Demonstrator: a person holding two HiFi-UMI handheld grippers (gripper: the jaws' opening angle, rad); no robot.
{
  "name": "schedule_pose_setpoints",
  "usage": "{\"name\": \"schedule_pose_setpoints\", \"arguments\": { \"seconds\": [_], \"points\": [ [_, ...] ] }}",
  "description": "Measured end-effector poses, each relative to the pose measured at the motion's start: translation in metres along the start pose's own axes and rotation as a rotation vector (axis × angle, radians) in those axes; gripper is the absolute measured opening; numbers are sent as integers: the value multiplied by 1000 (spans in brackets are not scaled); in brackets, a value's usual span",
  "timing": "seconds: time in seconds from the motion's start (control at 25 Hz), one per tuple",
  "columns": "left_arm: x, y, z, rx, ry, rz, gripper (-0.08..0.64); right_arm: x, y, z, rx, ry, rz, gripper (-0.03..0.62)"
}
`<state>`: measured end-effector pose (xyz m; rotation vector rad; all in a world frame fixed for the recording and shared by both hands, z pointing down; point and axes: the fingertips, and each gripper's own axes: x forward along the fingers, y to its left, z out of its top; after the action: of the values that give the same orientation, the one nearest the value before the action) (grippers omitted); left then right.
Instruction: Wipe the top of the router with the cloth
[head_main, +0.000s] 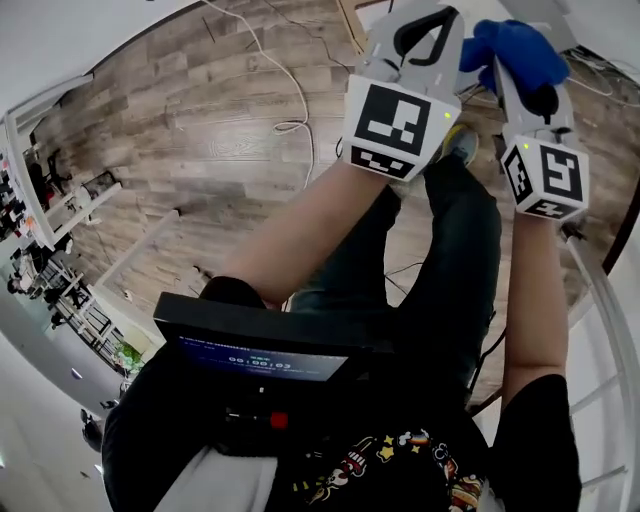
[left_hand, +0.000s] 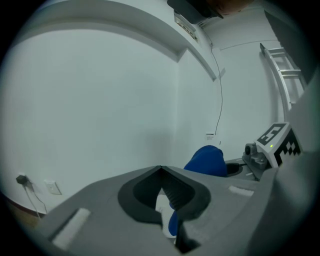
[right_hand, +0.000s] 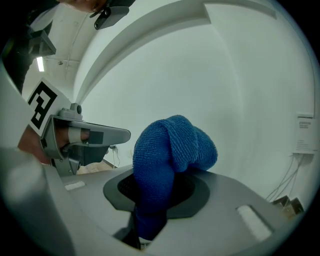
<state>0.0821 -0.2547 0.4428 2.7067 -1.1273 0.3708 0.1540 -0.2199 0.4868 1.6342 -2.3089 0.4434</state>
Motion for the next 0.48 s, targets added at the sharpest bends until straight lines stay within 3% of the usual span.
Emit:
{"name": "schedule_pose_setpoints", "arguments": {
  "seconds": [0.32,0.48],
  "points": [
    [50,21,-58,4,29,11,0,62,-36,-69,-10,49,13,124],
    [59,30,-74,-10,41,26,0,84,-63,-85,-22,63,-47,123]
  ]
}}
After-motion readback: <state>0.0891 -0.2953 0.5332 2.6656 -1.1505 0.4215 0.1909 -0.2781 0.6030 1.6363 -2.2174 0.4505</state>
